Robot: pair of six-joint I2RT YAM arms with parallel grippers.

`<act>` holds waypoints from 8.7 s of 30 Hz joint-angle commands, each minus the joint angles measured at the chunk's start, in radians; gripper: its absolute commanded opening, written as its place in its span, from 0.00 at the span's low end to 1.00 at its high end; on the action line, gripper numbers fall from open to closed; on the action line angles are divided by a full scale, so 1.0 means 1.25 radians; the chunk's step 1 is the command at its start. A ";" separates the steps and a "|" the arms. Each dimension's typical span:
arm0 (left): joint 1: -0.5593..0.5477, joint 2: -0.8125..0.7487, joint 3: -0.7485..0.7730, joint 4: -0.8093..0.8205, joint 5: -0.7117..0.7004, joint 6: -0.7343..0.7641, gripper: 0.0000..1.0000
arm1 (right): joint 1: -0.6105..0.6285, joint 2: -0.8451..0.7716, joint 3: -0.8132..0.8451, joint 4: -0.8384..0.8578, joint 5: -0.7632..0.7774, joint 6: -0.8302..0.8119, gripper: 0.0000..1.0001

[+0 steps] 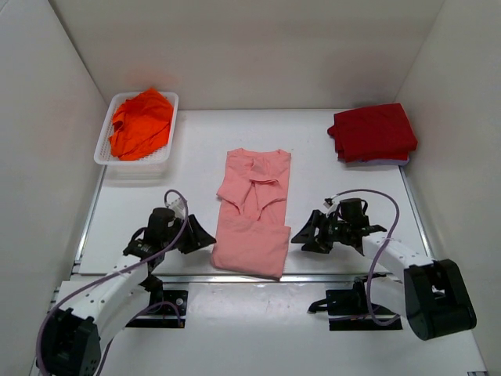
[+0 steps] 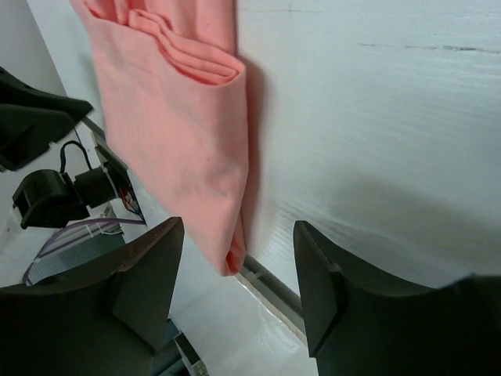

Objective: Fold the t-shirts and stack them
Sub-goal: Fold the folded rectangular tshirt in 1/3 of the way, then grab one side of the 2/3 rectangular tshirt with both arms, then fold the long partially folded tshirt into a neat square, then put the neatly folded tshirt into the corner of the board with the right arm

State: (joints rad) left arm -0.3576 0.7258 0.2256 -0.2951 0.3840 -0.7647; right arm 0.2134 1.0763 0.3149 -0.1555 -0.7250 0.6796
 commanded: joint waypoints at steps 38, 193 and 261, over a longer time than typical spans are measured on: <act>-0.002 0.609 0.264 0.435 0.054 0.079 0.00 | 0.059 0.338 0.135 0.190 0.018 -0.011 0.00; 0.174 0.785 0.575 0.415 0.207 -0.042 0.67 | -0.049 0.721 0.843 -0.098 0.062 -0.199 0.78; 0.182 0.520 0.355 0.320 0.238 0.002 0.99 | -0.352 1.040 1.764 -0.294 0.883 -0.740 1.00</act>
State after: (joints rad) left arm -0.1226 1.3914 0.6415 0.1078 0.6632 -0.7826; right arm -0.2417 2.4535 2.4622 -0.5903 0.2604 -0.2794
